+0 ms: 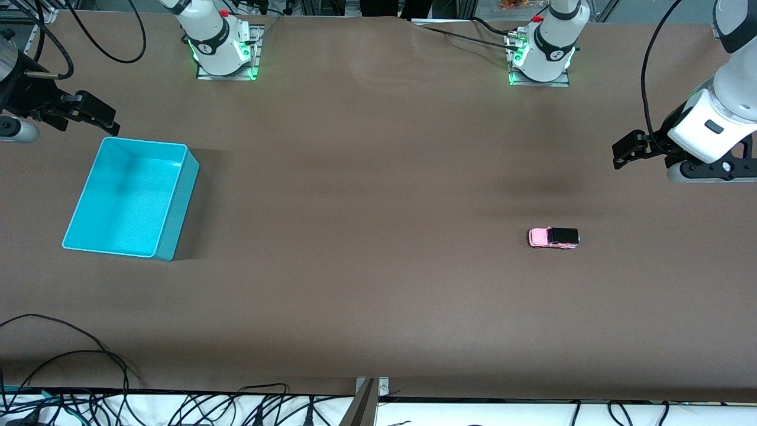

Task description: Wind and store pink jeep toy

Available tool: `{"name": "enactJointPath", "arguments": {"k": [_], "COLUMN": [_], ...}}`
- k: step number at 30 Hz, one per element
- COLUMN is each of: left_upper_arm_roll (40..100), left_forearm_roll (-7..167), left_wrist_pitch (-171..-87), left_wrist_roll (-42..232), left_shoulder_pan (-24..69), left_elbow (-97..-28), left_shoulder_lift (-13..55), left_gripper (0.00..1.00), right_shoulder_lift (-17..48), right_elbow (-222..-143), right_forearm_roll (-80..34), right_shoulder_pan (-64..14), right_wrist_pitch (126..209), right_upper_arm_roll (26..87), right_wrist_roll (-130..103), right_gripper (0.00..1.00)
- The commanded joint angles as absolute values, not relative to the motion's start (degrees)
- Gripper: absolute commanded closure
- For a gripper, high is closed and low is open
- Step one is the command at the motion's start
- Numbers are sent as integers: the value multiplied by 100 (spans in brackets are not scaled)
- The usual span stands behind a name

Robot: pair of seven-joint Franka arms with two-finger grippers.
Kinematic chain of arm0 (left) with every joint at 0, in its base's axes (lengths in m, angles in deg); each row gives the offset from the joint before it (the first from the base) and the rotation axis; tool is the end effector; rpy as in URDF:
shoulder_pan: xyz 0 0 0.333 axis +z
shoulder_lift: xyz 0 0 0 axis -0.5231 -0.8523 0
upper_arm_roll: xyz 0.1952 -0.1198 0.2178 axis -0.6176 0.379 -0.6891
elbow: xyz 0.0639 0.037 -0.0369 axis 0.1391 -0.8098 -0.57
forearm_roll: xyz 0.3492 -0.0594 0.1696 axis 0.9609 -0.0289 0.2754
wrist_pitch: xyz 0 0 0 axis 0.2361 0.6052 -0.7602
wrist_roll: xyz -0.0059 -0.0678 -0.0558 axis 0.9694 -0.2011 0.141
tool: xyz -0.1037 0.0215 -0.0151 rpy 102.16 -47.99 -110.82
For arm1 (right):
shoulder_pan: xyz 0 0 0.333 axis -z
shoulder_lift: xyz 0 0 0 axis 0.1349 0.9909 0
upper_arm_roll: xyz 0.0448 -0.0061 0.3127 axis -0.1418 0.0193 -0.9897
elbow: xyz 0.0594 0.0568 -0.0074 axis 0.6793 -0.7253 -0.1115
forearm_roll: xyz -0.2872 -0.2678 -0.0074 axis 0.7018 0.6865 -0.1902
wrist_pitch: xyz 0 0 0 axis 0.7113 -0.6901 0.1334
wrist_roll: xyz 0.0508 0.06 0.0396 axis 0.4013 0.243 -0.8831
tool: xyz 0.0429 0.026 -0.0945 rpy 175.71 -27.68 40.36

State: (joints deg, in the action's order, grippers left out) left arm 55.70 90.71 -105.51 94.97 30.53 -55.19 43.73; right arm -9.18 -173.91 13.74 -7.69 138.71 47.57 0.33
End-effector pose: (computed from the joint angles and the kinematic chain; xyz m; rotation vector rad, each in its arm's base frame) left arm 0.5692 -0.0436 0.5810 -3.1039 -0.0408 0.0584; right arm 0.5425 0.0350 0.6306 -3.1325 0.1418 0.0571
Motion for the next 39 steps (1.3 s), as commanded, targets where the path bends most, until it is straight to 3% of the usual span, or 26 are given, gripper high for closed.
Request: {"name": "enactJointPath", "arguments": {"k": [1, 39], "left_upper_arm_roll": [5592, 5609], "left_forearm_roll": [9162, 9170], "left_wrist_pitch": [-10387, -10387], "left_wrist_roll": [9357, 9436], "left_shoulder_pan": [3075, 2978], "left_elbow": [-5381, -5425], "left_shoulder_lift": [4363, 4152], "left_gripper": [0, 0], "right_shoulder_lift": [-998, -998], "right_elbow": [-17423, -17423], "right_forearm_roll": [1310, 1310], "right_shoulder_pan": [-723, -723], "right_wrist_pitch": [13816, 13816], "right_upper_arm_roll": [4730, 4730], "right_wrist_roll": [30, 30], "right_gripper": [0, 0]}}
